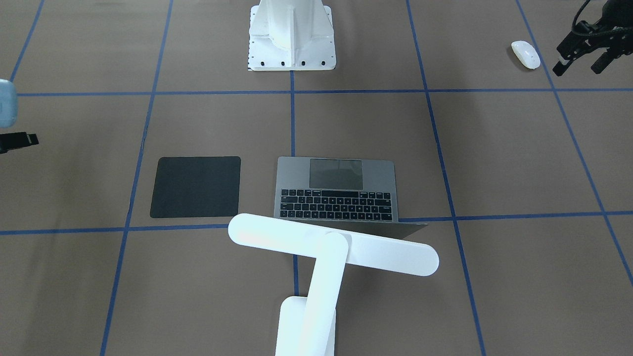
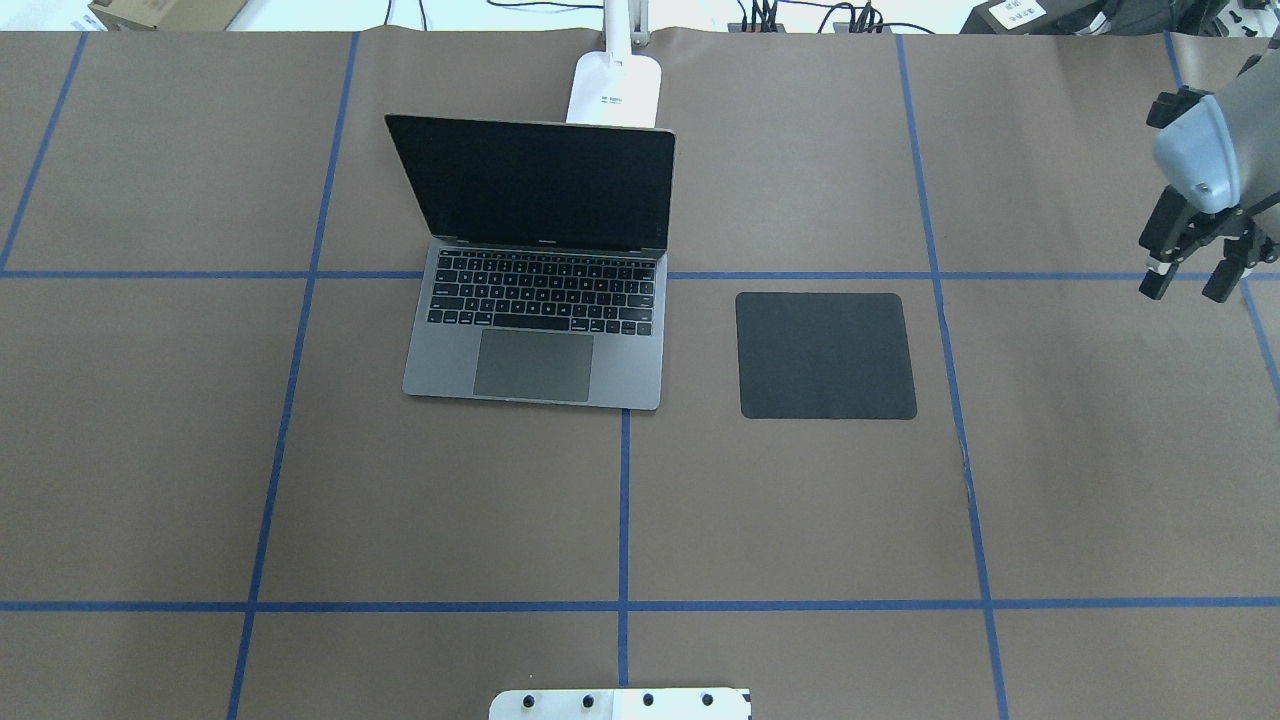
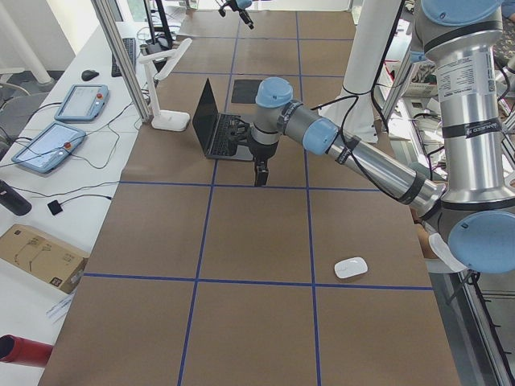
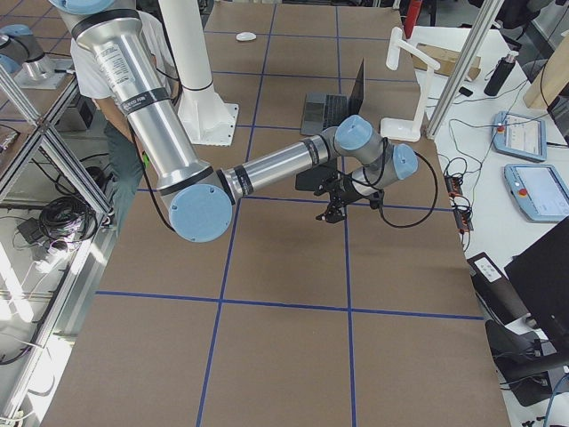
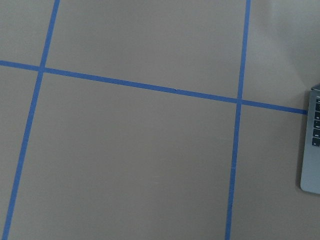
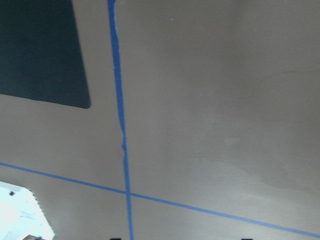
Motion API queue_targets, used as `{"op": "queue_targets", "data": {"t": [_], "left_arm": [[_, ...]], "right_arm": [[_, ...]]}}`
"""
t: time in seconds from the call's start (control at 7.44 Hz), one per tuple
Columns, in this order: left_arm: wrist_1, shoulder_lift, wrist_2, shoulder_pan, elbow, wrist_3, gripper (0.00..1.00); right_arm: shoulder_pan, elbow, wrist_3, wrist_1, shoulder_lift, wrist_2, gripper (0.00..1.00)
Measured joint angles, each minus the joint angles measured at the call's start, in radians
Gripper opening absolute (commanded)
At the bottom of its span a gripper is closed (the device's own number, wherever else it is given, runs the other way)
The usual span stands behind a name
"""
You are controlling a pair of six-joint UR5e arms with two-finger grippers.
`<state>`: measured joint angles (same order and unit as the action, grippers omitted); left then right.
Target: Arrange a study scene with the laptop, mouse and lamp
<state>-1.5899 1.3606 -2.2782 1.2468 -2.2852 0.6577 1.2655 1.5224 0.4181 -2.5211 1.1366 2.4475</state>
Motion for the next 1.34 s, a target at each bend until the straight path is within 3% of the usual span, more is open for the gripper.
{"op": "queue_targets", "data": {"t": [0.27,0.54,1.08,1.34], "left_arm": [[-0.012,-0.076,0.004,-0.006,0.007,-0.149,1.0],[-0.154,-0.223,0.004,-0.016,0.047,-0.182,1.0],[-0.533,-0.444,-0.046,-0.029,0.213,-0.005,1.0],[-0.613,-0.494,-0.053,-0.039,0.261,0.049,1.0]], "right_arm": [[0.053,0.028,-0.002,0.177,0.056,-0.067,0.97],[0.105,0.05,-0.011,0.329,0.107,-0.077,0.98],[0.131,0.053,-0.169,0.63,0.211,-0.084,0.99],[0.132,0.049,-0.207,0.699,0.23,-0.085,0.99]]}}
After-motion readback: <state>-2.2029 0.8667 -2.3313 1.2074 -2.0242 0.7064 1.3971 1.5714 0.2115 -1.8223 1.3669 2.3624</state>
